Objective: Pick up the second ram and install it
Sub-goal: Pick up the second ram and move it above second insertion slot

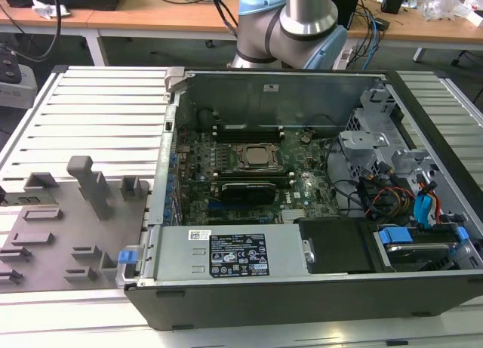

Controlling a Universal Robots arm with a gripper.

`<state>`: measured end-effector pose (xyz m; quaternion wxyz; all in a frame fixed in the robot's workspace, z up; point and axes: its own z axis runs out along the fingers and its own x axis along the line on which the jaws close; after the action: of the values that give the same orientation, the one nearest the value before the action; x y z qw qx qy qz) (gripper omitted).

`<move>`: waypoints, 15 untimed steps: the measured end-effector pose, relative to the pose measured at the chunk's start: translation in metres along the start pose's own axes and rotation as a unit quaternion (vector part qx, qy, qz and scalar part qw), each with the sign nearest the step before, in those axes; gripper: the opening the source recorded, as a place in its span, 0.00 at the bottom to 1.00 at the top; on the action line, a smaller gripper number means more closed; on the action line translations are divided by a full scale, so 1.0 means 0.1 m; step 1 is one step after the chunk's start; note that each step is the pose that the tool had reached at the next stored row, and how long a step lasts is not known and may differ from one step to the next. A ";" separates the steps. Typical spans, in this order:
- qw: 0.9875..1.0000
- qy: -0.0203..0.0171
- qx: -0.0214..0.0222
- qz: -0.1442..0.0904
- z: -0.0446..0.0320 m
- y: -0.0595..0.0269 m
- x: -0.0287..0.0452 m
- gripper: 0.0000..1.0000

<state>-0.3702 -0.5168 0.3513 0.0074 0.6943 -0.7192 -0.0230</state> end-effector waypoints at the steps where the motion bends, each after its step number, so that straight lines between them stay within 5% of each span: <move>1: 1.000 0.000 0.000 0.000 -0.014 0.000 0.000 0.13; 15: 1.000 0.000 0.000 0.000 -0.148 0.006 -0.004 0.13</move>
<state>-0.3702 -0.5167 0.3661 0.0074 0.6943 -0.7192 -0.0230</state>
